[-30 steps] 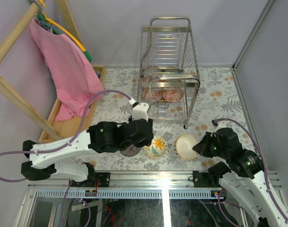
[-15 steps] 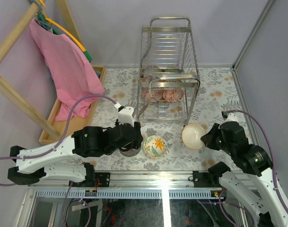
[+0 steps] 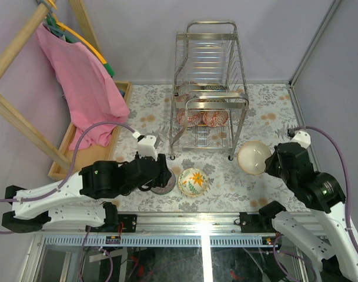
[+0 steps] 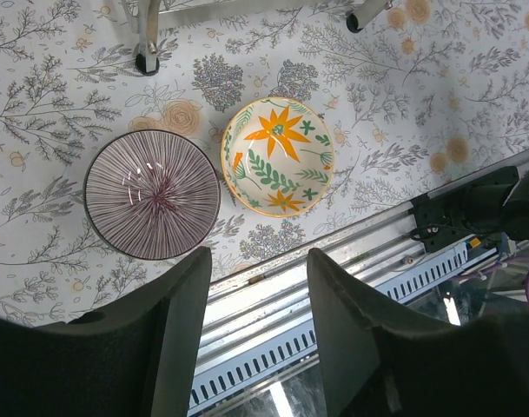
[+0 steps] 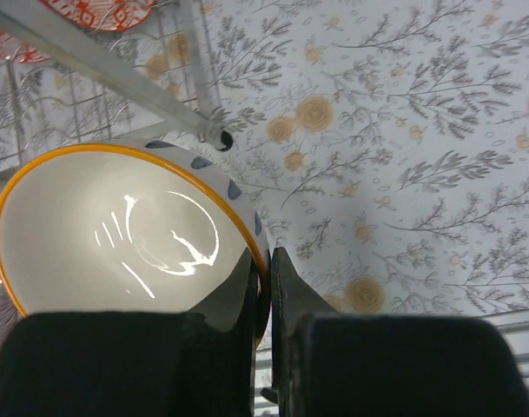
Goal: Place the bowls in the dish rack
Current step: Place the bowl in the dish rack.
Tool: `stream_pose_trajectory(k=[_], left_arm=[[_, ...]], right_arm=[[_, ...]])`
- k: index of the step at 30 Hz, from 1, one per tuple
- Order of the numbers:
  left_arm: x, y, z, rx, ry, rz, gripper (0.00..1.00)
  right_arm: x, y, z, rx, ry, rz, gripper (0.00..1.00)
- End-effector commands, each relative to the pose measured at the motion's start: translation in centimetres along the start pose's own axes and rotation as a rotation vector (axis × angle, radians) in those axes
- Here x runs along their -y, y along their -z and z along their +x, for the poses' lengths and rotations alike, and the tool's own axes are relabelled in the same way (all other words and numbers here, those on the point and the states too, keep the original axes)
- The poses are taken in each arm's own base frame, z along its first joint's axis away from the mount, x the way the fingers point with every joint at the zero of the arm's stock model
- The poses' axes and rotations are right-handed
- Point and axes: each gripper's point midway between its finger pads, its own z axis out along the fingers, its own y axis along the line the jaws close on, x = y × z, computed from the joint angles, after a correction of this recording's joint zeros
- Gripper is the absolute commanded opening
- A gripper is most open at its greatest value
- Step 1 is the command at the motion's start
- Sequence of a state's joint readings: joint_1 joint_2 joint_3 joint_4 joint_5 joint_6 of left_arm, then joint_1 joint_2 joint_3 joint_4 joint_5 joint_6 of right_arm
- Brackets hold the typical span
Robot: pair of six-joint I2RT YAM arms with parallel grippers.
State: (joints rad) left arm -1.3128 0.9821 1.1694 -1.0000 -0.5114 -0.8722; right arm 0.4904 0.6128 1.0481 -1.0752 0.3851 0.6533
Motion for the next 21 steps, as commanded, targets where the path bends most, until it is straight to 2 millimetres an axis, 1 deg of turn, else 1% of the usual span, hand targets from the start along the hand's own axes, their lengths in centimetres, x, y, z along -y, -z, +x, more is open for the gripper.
stream_pose_trajectory(k=[1,6,10,15,18,21], left_arm=[[0.1,0.7,-1.0,0.049,0.053,0.029,0.48],[-0.2,1.2,-1.3,0.072,0.054,0.049,0.48],[0.2,1.2,-1.5,0.066,0.023,0.046,0.49],[0.4,1.2,-1.7,0.051,0.009,0.027,0.49],[0.3,1.3,-1.7,0.054,0.024,0.026,0.49],[0.1,1.3,-1.6,0.051,0.031,0.016,0.49]], right_arm=[[0.5,0.3,-4.2,0.148,-0.037,0.078,0.00],[0.8,0.1,-5.1,0.179,-0.056,0.122,0.00],[2.4,0.4,-5.8,0.223,-0.054,0.198,0.00],[3.8,1.1,-6.6,0.276,-0.038,0.257,0.00],[4.1,1.2,-7.1,0.291,-0.017,0.290,0.00],[4.0,1.0,-7.6,0.297,-0.001,0.307,0.00]])
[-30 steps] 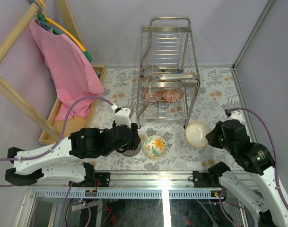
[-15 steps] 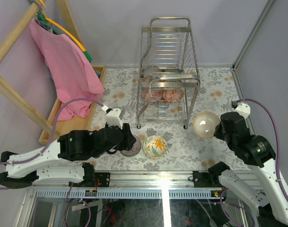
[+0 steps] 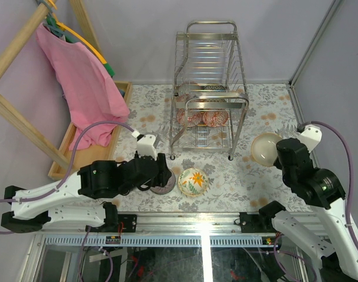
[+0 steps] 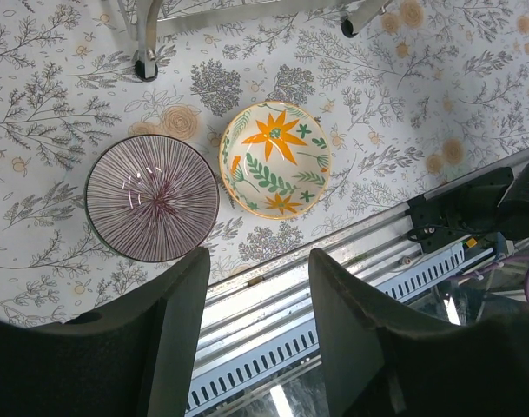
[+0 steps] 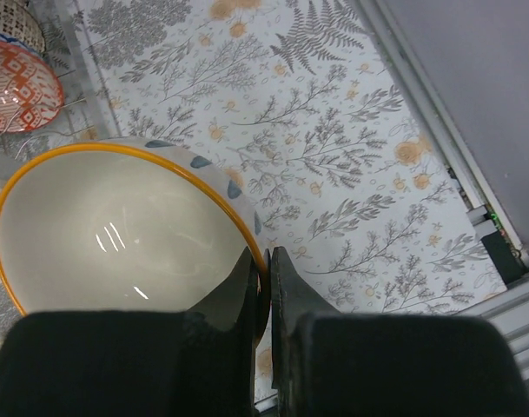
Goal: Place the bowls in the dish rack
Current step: Place the bowl in the dish rack.
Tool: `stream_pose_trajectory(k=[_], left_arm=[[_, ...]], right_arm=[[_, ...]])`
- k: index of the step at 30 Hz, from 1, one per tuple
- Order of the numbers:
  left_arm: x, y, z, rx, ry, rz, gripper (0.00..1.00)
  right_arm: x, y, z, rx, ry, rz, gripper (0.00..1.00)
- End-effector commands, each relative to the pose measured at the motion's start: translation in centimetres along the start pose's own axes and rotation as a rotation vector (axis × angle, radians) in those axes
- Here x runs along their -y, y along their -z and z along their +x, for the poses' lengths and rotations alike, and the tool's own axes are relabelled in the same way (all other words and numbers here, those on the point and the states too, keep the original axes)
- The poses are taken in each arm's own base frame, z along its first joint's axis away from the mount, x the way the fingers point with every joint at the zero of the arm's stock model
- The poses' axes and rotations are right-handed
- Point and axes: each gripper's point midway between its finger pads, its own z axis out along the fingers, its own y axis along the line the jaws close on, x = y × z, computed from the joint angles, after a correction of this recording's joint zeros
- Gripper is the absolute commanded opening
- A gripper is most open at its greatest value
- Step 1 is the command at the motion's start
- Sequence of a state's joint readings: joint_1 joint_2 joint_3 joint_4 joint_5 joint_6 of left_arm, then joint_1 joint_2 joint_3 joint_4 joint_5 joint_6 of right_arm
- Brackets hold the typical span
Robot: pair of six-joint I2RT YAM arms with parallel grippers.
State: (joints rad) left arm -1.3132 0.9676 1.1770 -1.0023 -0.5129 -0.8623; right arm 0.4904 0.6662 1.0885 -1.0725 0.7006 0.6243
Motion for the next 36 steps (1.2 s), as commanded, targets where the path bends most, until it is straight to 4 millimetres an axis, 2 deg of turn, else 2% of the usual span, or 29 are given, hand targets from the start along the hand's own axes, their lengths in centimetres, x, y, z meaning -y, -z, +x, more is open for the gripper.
stream_pose_trajectory(k=[1,10,20,30,36], left_arm=[[-0.1,0.9,-1.3,0.039,0.034,-0.002,0.49],[-0.7,1.2,-1.4,0.040,0.043,-0.028,0.49],[-0.1,0.7,-1.6,0.035,0.019,-0.045,0.49],[0.0,0.4,-2.0,0.047,0.001,-0.062,0.50],[0.0,0.2,-1.8,0.045,-0.001,-0.062,0.51]], right_arm=[[0.3,0.3,-3.7,0.119,-0.044,0.050,0.00],[0.2,-0.6,-3.3,0.122,-0.023,0.072,0.00],[0.1,-1.5,-4.0,0.141,0.027,0.131,0.00],[-1.8,-3.0,-5.0,0.140,0.037,0.133,0.00],[-2.5,-4.0,-4.9,0.118,0.033,0.127,0.00]])
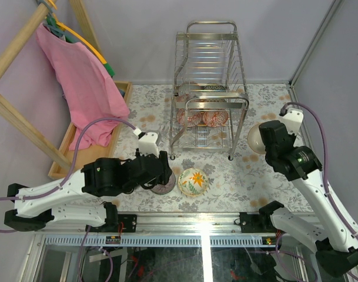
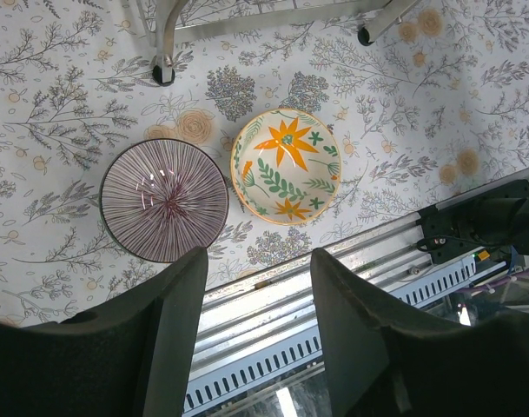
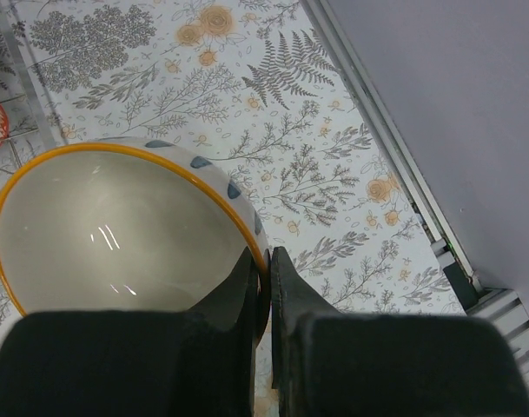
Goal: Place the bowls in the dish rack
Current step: Place the bowl in the dish rack.
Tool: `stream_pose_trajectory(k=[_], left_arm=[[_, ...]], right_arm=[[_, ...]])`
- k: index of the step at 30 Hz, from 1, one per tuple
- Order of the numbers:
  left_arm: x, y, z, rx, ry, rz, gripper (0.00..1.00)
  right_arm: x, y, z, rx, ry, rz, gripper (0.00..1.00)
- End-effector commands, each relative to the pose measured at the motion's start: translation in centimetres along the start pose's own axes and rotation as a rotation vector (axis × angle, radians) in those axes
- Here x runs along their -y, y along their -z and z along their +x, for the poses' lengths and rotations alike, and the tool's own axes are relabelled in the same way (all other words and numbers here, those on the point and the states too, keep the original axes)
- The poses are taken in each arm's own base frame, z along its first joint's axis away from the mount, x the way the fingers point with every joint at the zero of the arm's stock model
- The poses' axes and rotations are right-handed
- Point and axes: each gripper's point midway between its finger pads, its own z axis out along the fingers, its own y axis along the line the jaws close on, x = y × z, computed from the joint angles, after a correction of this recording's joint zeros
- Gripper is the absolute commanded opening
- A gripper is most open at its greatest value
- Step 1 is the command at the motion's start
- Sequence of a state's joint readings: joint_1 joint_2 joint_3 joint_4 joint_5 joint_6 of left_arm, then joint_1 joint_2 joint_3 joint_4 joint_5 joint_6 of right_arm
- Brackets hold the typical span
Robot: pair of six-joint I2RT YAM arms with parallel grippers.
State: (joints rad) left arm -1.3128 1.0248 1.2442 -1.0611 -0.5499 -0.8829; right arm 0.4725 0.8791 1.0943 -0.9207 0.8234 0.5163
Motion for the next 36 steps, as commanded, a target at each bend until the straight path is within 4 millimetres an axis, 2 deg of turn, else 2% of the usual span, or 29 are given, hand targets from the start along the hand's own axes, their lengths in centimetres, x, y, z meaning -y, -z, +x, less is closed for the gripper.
stream_pose_trajectory(k=[1,23,36], left_arm=[[0.0,0.2,-1.0,0.039,0.004,-0.005,0.51],[-0.5,0.1,-0.3,0.033,0.010,0.000,0.51],[-1.4,0.1,-0.2,0.042,0.009,-0.018,0.52]], right_arm=[[-0.4,-0.2,-2.8,0.079,-0.114,-0.008,0.00],[-0.1,-4.7,0.5,-0.051,-0.150,-0.009,0.00],[-1.0,-6.9,0.4,-0.097,-0.188,-0.052,0.00]])
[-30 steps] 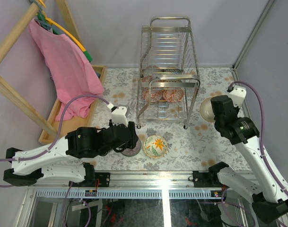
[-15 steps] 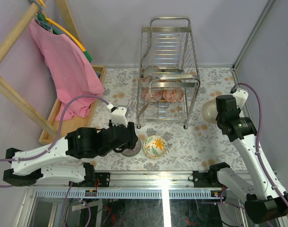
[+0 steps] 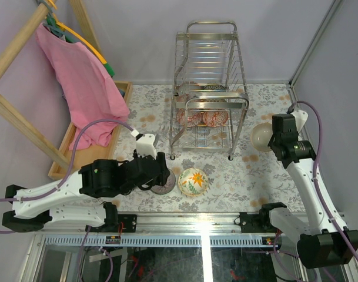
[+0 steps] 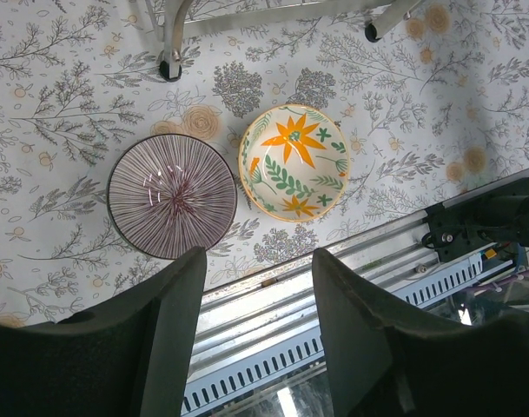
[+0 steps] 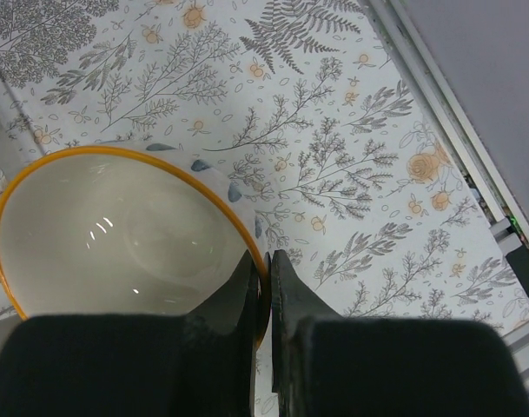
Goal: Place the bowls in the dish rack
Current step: Place the bowl in the dish rack.
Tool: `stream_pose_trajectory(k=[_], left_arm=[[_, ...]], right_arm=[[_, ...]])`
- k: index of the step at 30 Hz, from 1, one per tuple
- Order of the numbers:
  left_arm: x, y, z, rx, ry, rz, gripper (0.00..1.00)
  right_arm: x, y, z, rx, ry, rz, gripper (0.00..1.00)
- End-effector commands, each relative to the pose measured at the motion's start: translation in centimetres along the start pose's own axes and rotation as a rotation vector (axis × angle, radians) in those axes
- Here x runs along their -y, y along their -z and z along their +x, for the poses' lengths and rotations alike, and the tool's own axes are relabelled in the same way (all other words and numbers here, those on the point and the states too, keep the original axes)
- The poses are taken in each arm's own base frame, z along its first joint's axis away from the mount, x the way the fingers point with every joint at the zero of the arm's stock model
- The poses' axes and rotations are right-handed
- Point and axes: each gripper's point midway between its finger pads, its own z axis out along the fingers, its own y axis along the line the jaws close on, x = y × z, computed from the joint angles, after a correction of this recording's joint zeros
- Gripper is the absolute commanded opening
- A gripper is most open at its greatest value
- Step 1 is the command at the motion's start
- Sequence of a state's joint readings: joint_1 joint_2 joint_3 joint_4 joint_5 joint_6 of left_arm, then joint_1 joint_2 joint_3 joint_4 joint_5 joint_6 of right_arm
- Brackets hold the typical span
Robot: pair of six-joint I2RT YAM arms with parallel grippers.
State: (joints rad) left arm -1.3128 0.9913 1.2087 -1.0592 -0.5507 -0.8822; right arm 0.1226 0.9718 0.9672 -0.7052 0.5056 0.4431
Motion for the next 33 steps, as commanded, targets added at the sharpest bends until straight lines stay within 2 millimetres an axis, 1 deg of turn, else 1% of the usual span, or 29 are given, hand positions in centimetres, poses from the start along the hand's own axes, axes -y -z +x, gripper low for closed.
stream_pose_trajectory(k=[1,6,10,17,21,27,29,33], left_arm=[[-0.7,-0.1,-0.6,0.043,0.010,-0.019,0.52],[-0.9,0.0,-0.4,0.042,0.011,-0.016,0.52],[-1.1,0.1,-0.4,0.045,0.016,-0.014,0.52],[-1.4,0.2,-0.3,0.047,0.028,-0.012,0.52],[-1.6,0.4,-0.3,0.059,0.042,0.002,0.52],[-1.8,0.6,-0.4,0.067,0.038,0.014,0.52],[-1.7,0.6,-0.4,0.072,0.036,0.021,0.52],[-1.6,0.5,-0.4,0.080,0.036,0.035,0.52]], right_arm=[[-1.6,-0.2,-2.7,0.067,-0.061,-0.076,0.00],[-2.3,-0.7,-3.1,0.064,-0.076,-0.095,0.00],[-3.2,-1.2,-3.4,0.070,-0.088,-0.125,0.00],[-5.5,-2.8,-3.9,0.097,-0.120,-0.195,0.00],[-6.5,-3.5,-4.6,0.128,-0.130,-0.230,0.00],[-7.7,-3.8,-5.9,0.198,-0.165,-0.282,0.00],[-8.4,-4.1,-6.3,0.225,-0.178,-0.315,0.00],[-10.8,-5.0,-6.5,0.285,-0.192,-0.429,0.00]])
